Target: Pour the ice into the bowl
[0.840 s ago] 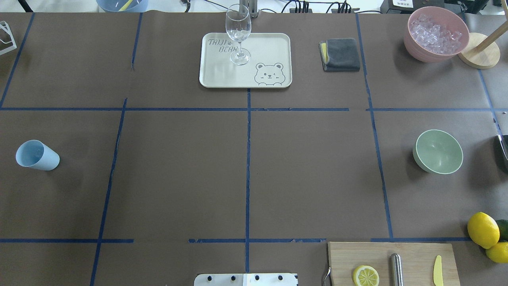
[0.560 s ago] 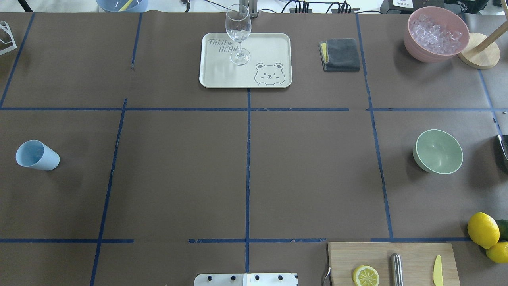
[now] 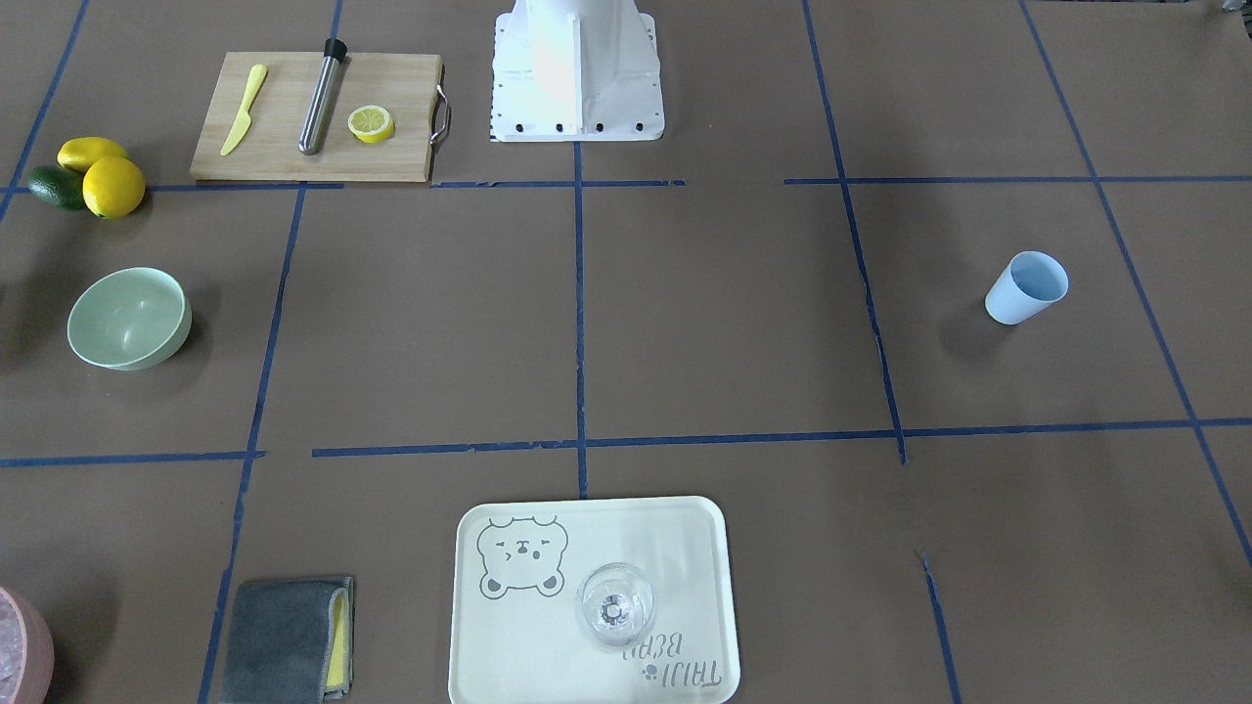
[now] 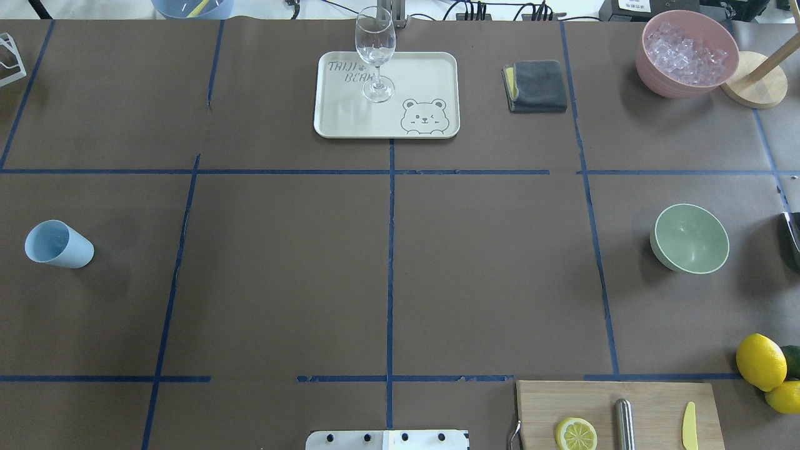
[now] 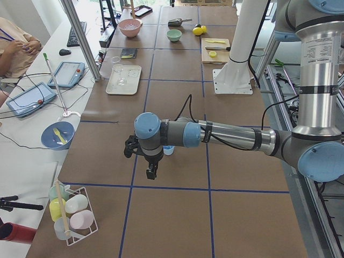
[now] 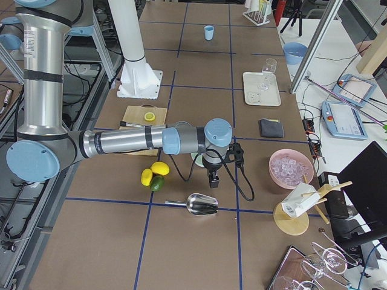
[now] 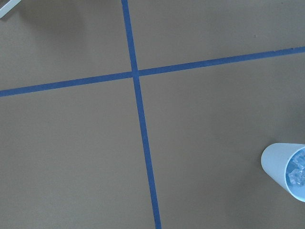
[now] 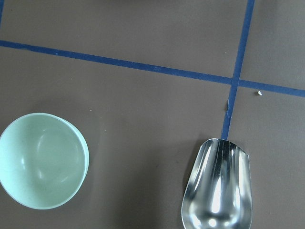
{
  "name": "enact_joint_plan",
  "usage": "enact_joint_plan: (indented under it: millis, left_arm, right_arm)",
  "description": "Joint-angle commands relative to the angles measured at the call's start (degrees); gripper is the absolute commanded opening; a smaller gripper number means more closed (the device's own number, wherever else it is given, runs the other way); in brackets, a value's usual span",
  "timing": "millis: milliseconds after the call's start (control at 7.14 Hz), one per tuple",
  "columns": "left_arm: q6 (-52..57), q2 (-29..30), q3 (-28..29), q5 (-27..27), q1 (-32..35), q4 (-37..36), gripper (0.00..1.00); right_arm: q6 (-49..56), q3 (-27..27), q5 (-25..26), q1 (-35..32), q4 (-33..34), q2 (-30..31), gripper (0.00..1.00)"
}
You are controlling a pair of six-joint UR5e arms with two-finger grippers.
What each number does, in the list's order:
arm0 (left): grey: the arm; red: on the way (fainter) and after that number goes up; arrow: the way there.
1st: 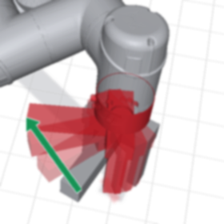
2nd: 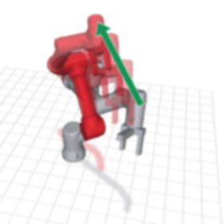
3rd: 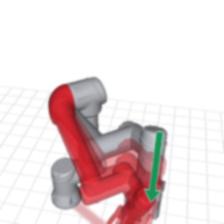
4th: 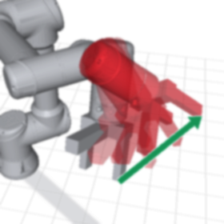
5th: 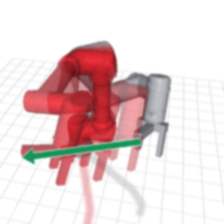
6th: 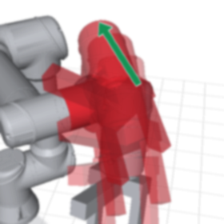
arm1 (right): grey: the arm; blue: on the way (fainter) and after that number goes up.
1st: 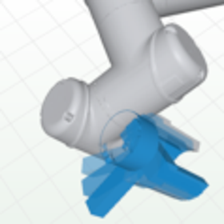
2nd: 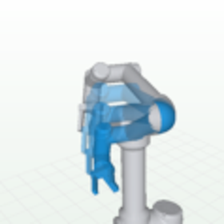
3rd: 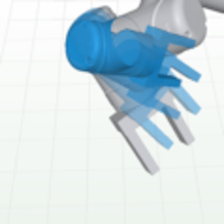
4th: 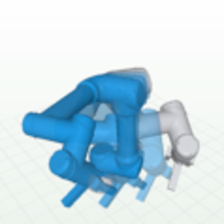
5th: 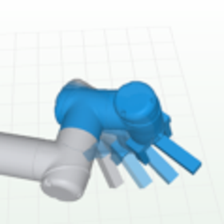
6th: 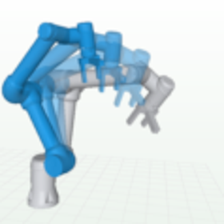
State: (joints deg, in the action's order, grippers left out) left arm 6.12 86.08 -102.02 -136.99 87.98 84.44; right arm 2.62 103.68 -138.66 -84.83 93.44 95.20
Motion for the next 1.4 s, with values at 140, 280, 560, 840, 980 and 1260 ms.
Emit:
enact_joint_plan:
  millis: [140,280,560,840,980,1260]
  left_arm:
    - [0.1,0.0,-2.4,0.0,-0.3,0.1,1.0]
    - [0.1,0.0,-2.3,-1.7,-0.4,0.3,1.0]
    - [-0.1,-0.2,-1.7,-9.2,-0.4,0.2,1.0]
    - [0.0,-0.3,-1.6,-9.2,-0.4,0.5,1.0]
    - [0.1,-0.3,-1.7,-9.3,-0.4,0.6,1.0]
    - [0.0,-0.3,-1.9,-9.4,-0.4,0.6,1.0]
  right_arm:
    - [0.1,0.0,0.1,1.5,-1.5,0.1,1.0]
    - [0.1,-0.1,-0.8,1.7,-2.7,0.2,1.0]
    - [0.0,-0.1,-1.2,3.7,-4.6,0.6,1.0]
    - [-5.0,-0.1,-0.9,8.7,-5.3,0.2,1.0]
    - [-15.0,-0.5,-0.5,11.9,-10.9,0.3,1.0]
    - [-38.4,-4.3,7.1,19.8,-27.4,0.6,0.94]
